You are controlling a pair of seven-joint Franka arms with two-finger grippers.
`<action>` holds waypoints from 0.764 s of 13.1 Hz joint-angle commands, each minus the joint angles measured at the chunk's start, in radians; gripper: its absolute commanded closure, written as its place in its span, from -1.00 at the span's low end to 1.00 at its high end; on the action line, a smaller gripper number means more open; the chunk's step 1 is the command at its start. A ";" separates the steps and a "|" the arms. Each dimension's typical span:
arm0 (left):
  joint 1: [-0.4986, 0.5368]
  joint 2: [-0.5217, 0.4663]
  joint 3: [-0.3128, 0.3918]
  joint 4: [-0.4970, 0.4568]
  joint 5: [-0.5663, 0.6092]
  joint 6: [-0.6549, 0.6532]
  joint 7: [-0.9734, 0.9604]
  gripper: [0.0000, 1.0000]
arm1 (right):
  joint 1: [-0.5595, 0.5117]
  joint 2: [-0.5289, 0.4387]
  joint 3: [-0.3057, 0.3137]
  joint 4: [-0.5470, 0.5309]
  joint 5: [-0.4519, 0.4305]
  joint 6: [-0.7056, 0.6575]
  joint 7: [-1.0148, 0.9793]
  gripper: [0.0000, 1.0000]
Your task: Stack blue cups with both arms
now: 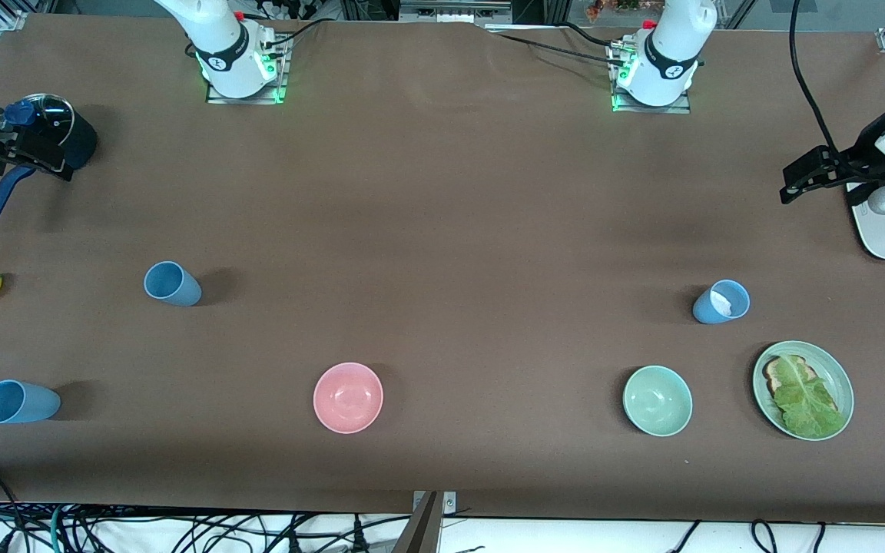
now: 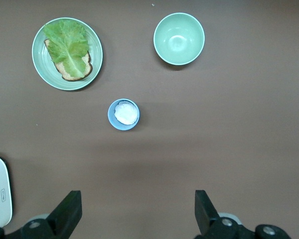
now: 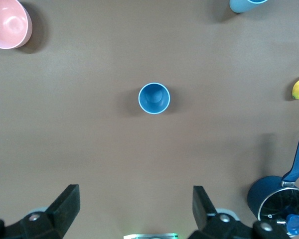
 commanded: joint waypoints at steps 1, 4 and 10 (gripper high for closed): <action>0.000 0.006 0.000 0.018 0.014 -0.007 0.018 -1.00 | 0.003 0.010 -0.003 0.028 -0.002 -0.022 -0.015 -1.00; 0.000 0.008 0.000 0.046 0.016 -0.009 0.018 -1.00 | 0.004 0.010 -0.003 0.027 -0.002 -0.022 -0.015 -1.00; 0.000 0.020 0.000 0.052 0.014 -0.011 0.009 -1.00 | 0.004 0.010 -0.005 0.027 -0.002 -0.023 -0.015 -1.00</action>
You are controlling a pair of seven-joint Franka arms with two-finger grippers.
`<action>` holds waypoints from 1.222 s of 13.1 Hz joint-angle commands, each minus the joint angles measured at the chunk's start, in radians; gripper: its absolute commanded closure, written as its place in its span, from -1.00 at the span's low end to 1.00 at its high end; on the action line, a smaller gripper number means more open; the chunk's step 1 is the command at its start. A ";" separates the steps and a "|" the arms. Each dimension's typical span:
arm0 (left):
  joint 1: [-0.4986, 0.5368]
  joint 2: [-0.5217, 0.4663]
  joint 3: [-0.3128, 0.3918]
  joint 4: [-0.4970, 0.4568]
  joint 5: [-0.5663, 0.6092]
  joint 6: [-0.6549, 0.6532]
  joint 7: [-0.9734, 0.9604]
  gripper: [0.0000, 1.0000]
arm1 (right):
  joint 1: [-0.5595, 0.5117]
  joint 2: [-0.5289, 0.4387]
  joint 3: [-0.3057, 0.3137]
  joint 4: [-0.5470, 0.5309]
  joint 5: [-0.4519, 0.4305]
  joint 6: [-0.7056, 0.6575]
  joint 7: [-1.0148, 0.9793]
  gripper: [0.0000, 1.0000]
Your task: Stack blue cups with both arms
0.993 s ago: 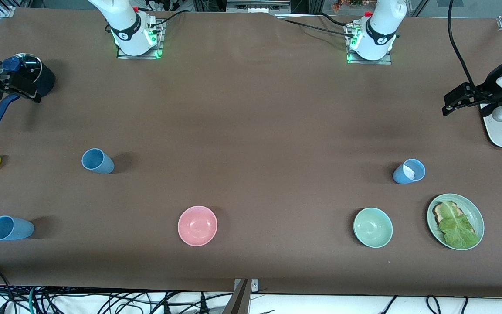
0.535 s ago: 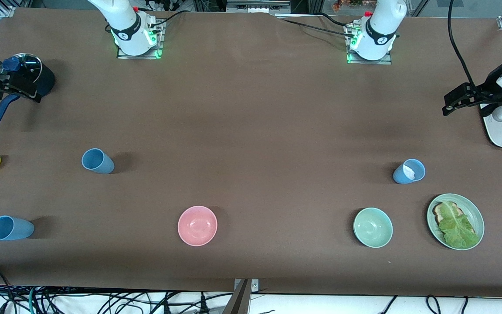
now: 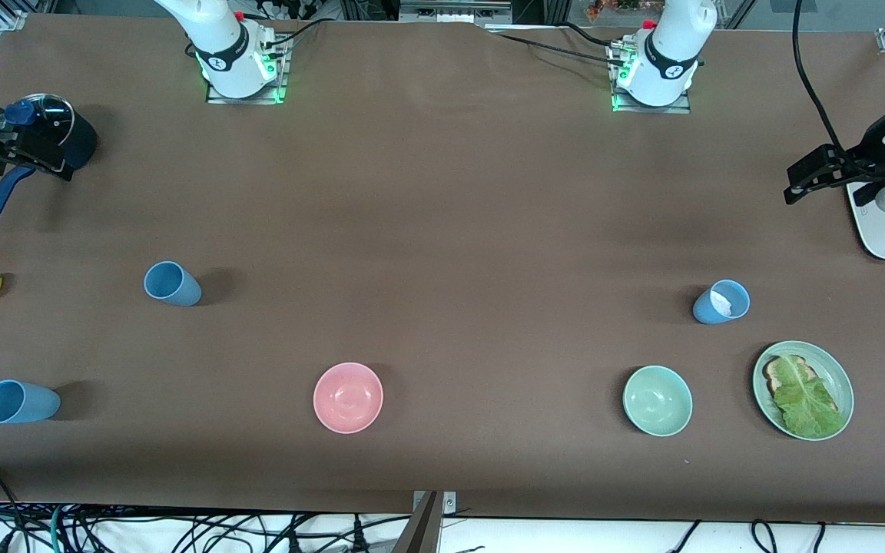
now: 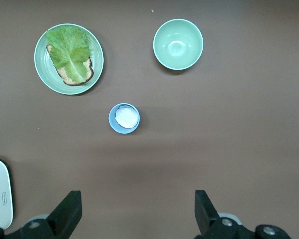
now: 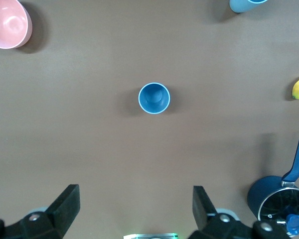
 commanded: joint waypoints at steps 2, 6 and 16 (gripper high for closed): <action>0.001 0.019 0.003 0.033 0.016 -0.009 0.017 -1.00 | 0.004 0.010 -0.005 0.027 -0.004 -0.023 -0.015 -1.00; 0.073 0.086 0.007 0.068 0.011 -0.001 0.108 -1.00 | 0.004 0.010 -0.003 0.027 -0.002 -0.023 -0.015 -1.00; 0.133 0.132 0.006 -0.120 0.000 0.233 0.260 -1.00 | 0.002 0.007 -0.005 0.028 0.004 -0.023 -0.016 -1.00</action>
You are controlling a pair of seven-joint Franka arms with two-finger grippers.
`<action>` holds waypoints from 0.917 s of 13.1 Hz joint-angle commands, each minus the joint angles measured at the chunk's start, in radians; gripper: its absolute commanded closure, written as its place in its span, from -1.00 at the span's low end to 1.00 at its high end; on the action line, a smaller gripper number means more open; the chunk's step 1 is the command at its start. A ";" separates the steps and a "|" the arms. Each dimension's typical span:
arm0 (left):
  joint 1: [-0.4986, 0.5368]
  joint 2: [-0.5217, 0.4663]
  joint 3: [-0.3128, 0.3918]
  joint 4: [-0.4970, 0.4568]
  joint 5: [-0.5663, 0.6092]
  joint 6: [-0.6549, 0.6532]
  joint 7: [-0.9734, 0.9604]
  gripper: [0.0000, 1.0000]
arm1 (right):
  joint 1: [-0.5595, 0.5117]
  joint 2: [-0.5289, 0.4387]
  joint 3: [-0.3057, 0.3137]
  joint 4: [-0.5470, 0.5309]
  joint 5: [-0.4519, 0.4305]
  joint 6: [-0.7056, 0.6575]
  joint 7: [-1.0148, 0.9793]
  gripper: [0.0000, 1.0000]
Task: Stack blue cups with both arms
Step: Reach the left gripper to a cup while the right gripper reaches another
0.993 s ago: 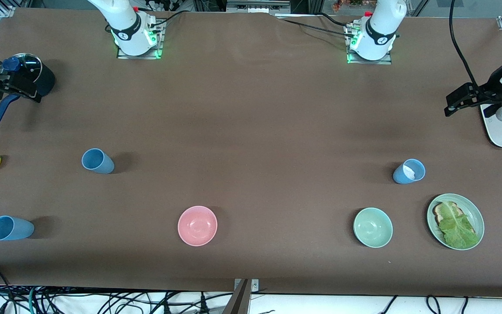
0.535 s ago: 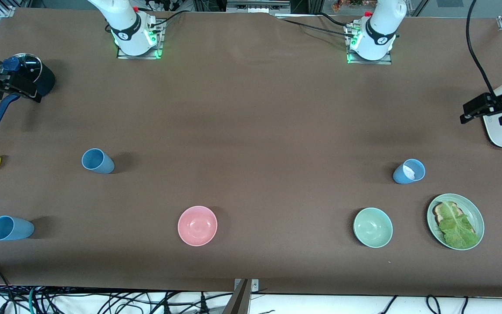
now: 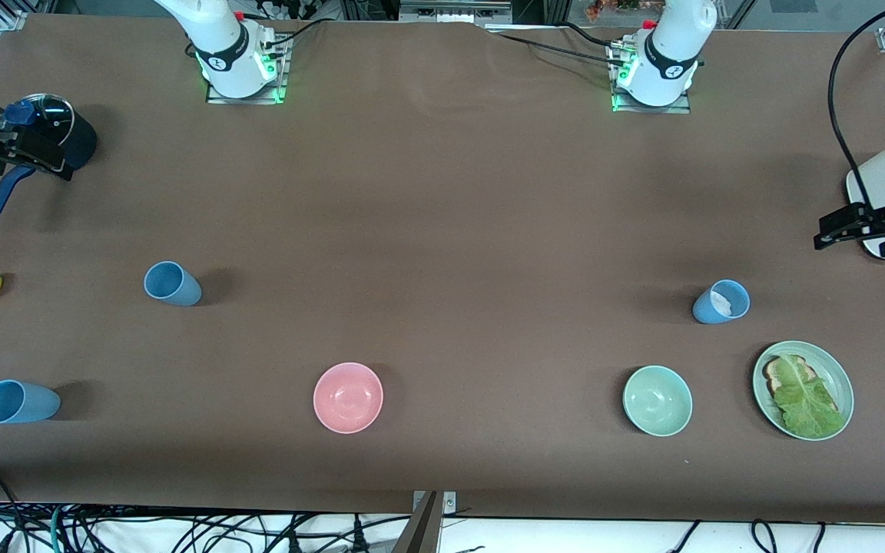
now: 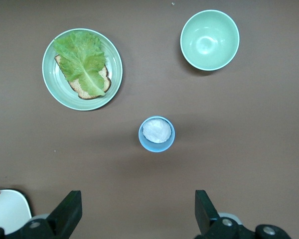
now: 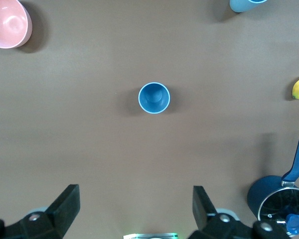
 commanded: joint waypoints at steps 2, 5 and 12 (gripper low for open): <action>0.008 -0.017 -0.004 -0.143 -0.001 0.137 0.027 -1.00 | 0.000 0.009 -0.007 0.026 0.007 -0.022 -0.036 -1.00; 0.008 -0.019 -0.004 -0.240 -0.001 0.243 0.027 -1.00 | -0.003 0.030 -0.007 0.032 0.006 -0.019 -0.118 -1.00; 0.011 -0.019 -0.002 -0.419 0.004 0.461 0.030 -0.99 | 0.006 0.242 0.003 0.109 0.010 0.053 -0.163 -0.83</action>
